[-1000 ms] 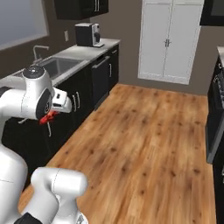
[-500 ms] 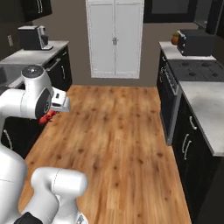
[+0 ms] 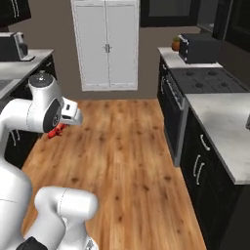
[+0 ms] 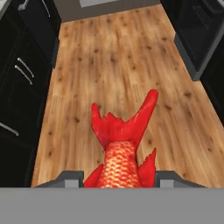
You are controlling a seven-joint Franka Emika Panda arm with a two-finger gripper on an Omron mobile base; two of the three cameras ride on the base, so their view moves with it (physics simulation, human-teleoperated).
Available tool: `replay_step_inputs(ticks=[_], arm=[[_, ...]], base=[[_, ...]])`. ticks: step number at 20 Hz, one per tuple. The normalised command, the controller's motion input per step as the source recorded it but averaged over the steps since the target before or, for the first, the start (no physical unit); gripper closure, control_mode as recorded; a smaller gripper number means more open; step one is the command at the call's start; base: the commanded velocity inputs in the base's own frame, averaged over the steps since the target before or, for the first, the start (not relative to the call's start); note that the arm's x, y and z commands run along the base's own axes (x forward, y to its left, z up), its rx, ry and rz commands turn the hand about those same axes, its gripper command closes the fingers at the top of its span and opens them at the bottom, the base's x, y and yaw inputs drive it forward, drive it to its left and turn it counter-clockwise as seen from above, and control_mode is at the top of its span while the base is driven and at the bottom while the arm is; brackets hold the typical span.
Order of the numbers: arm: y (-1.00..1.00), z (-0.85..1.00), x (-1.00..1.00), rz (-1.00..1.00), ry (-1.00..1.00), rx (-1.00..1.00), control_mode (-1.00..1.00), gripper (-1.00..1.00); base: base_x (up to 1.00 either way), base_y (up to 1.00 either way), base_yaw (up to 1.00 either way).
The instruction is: Transport the fish from the fridge to the microwave and turn on the microwave.
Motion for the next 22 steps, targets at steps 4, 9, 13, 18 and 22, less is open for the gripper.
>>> replay_step_inputs(ticks=[4,9,13,18,22], arm=[[0.00,0.00,0.00,0.00,0.00,0.00,1.00,1.00],[0.00,0.00,0.00,0.00,0.00,0.00,1.00,1.00],[0.00,0.00,0.00,0.00,0.00,0.00,1.00,1.00],[0.00,0.00,0.00,0.00,0.00,0.00,1.00,1.00],[0.00,0.00,0.00,0.00,0.00,0.00,1.00,1.00]], base=[[0.73,0.11,-0.14],[0.77,0.06,-0.14],[0.82,0.03,-0.12],[0.83,0.02,-0.11],[0.83,0.00,-0.10]])
